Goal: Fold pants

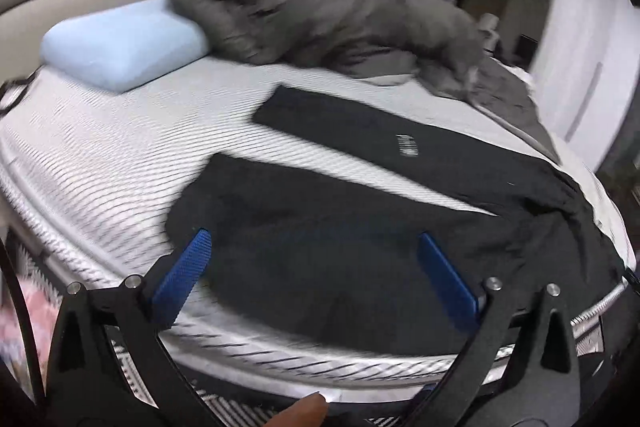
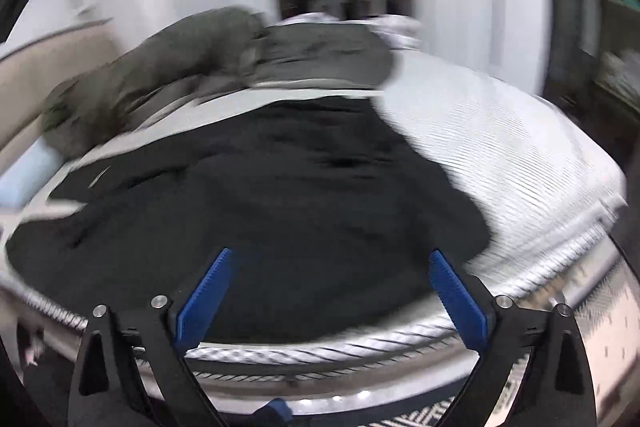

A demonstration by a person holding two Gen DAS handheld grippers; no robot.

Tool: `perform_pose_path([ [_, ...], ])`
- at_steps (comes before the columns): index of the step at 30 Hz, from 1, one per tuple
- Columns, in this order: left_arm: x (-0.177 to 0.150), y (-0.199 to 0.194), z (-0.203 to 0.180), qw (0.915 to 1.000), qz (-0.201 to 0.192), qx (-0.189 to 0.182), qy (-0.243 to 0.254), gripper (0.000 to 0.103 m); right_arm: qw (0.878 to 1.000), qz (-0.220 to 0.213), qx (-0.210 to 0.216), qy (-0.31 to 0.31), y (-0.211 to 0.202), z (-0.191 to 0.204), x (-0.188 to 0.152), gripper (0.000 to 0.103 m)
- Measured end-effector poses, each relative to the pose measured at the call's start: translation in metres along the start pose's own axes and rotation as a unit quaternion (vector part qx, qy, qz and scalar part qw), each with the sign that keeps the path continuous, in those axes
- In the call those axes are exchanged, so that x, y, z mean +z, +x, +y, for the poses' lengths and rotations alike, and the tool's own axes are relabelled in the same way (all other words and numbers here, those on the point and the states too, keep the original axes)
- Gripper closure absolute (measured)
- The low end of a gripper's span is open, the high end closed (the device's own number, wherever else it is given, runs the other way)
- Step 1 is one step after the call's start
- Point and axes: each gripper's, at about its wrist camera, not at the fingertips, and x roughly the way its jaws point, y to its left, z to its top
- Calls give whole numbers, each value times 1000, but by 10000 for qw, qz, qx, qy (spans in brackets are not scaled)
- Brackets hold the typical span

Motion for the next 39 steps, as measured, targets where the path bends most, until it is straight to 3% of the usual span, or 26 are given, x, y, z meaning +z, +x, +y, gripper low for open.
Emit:
perform_pose_path([
  [4, -5, 16, -64, 9970, 175, -430, 627, 1, 9933, 166, 606, -970, 27, 67, 6, 3],
  [9, -28, 58, -144, 9870, 780, -947, 1041, 1, 9747, 466, 1346, -1723, 65, 140, 5, 3],
  [11, -39, 71, -172, 9818, 871, -1010, 1354, 1, 9680, 592, 1481, -1936, 79, 160, 2, 3],
  [13, -47, 83, -188, 9777, 1010, -865, 1628, 1, 9644, 682, 1242, -2232, 94, 169, -5, 3],
  [15, -53, 92, -186, 9780, 1128, -638, 1634, 1, 9636, 629, 900, -2436, 104, 164, -9, 3],
  [19, -46, 90, -152, 9840, 1016, -613, 1329, 0, 9780, 544, 468, -1960, 109, 105, -3, 3],
  [23, -31, 94, -98, 9889, 943, 226, 1122, 0, 9898, 537, -397, -1258, 116, 19, 8, 3],
  [26, -20, 98, -63, 9901, 977, 496, 878, 0, 9949, 643, -346, -703, 120, -24, 15, 3],
  [29, -7, 95, -44, 9919, 973, 499, 645, 0, 9934, 637, -571, -758, 115, -24, 19, 3],
  [31, -4, 89, -48, 9935, 916, 310, 607, 0, 9948, 597, -440, -704, 111, -19, 26, 3],
  [34, 0, 87, -75, 9927, 904, -153, 780, 0, 9965, 483, 2, -687, 105, 1, 38, 3],
  [39, -4, 109, -154, 9793, 1130, -536, 1592, 0, 9918, 538, 726, -901, 119, 60, 53, 3],
])
